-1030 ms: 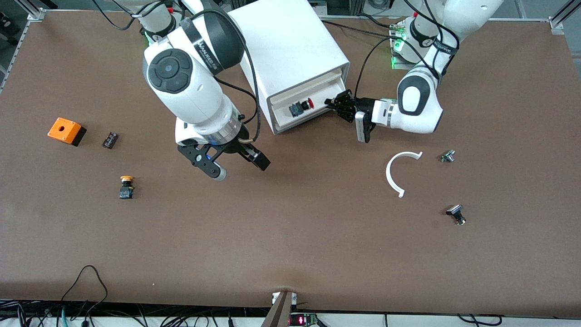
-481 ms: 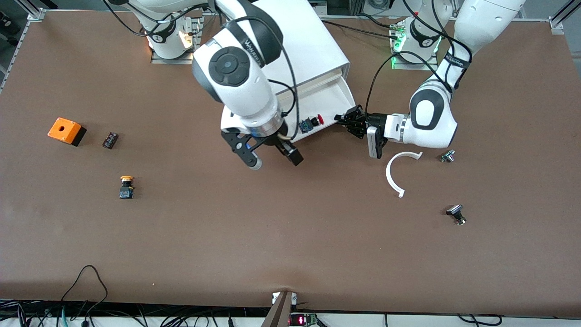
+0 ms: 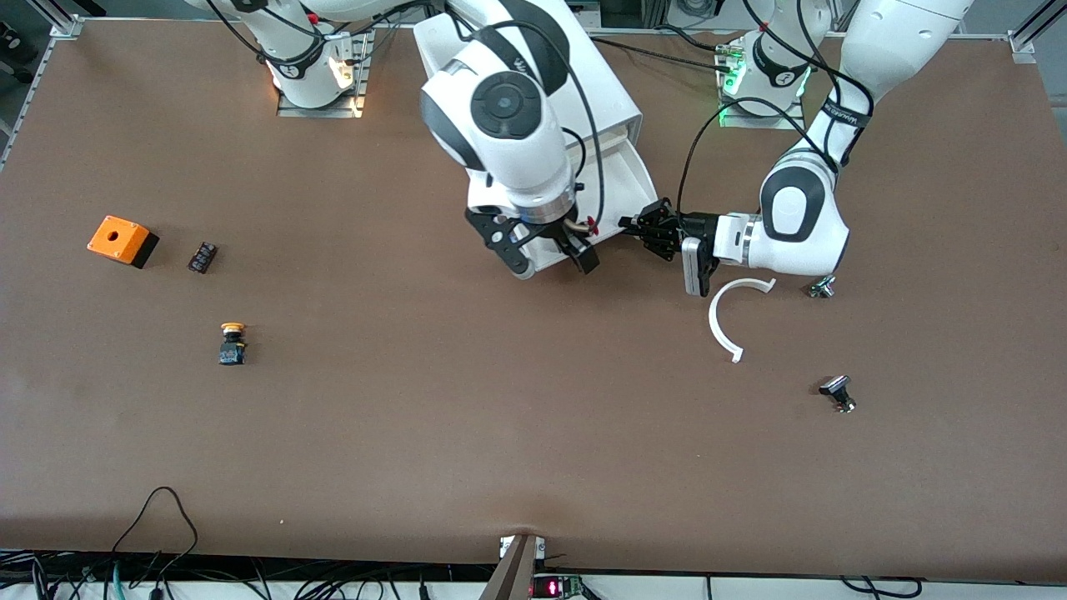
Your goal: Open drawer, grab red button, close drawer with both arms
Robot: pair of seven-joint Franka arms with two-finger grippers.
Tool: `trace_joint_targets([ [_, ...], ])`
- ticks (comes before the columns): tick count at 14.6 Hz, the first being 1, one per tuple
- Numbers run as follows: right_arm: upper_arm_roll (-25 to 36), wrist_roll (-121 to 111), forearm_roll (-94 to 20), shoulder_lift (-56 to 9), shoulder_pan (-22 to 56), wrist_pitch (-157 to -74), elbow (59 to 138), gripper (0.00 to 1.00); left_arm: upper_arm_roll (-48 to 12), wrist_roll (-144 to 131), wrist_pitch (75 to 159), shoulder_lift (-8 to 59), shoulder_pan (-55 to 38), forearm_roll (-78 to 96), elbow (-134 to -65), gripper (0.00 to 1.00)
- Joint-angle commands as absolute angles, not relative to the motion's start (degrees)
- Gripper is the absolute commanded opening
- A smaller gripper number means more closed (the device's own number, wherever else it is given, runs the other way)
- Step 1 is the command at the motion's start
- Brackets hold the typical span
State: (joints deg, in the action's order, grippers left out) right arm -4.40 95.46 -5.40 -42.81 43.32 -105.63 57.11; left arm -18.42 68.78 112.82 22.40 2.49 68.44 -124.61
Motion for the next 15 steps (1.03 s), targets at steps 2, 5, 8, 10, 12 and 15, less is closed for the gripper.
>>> trace_joint_targets([
  [2,-4.0,97.2,-4.7,-46.0,46.3,-100.6,55.5,1.0,-18.7,70.7,112.8,22.5,3.2,66.3,-122.4,1.0],
  [5,-3.8,98.4,-3.1,-46.1,48.5,-100.8,58.0,1.0,-18.8,70.4,111.3,22.4,4.9,63.7,-121.3,1.0],
  [8,-3.8,100.6,-2.7,-46.1,49.0,-101.2,60.3,1.0,-18.2,64.9,103.9,22.4,7.0,56.1,-116.2,1.0],
  [10,-3.8,101.2,-2.1,-46.1,49.2,-101.5,60.9,1.0,-18.2,54.5,97.0,22.5,7.7,46.2,-109.3,1.0],
  [12,-3.8,102.6,-1.6,-46.2,49.3,-104.3,62.4,1.0,-18.4,44.0,91.0,22.6,7.6,39.9,-103.3,1.0],
  [15,-3.8,102.7,-1.5,-46.2,49.6,-105.0,63.0,0.99,-18.5,34.0,85.9,22.4,7.5,35.9,-98.1,1.0],
])
